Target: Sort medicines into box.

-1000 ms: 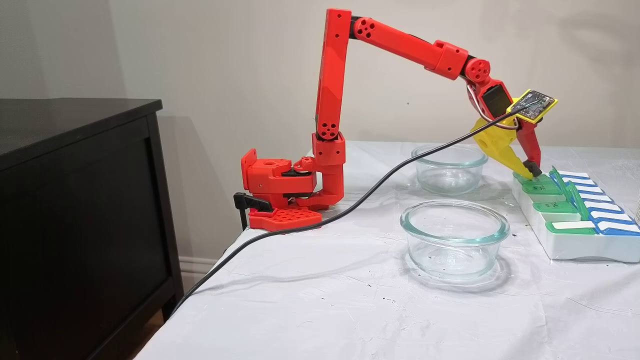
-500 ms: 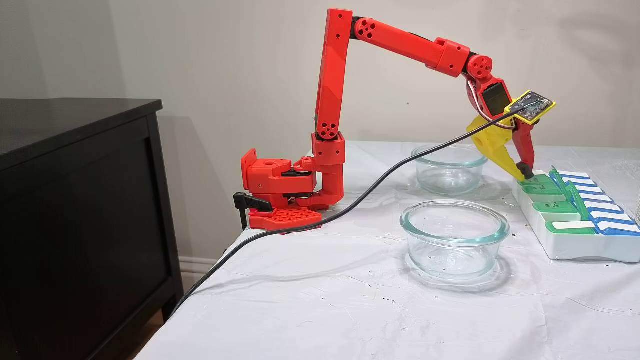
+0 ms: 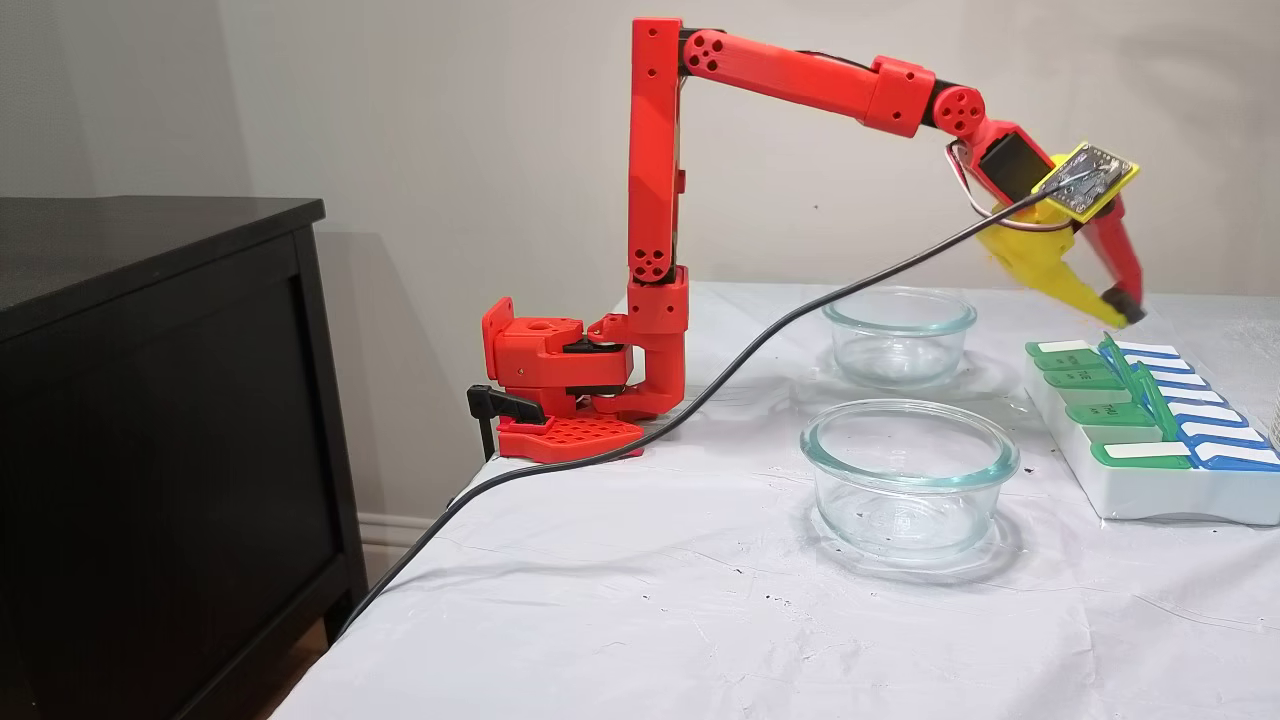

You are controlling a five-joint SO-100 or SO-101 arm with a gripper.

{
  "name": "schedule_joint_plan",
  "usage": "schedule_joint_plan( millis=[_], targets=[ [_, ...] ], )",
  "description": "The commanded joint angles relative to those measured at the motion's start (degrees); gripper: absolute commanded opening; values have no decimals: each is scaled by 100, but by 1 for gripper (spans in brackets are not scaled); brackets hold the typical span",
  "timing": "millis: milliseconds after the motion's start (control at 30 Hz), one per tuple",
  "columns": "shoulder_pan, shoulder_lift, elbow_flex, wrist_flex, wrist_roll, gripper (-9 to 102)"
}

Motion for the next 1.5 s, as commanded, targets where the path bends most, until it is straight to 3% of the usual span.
schedule_joint_plan(
  millis=[0,500,1200,1467],
  targets=[
    [141,721,-422,-149,-53,0],
    [193,246,-756,694,-237,0],
    [53,9,-510,686,-176,0],
    [26,-413,-1134,1942,-290,0]
  ],
)
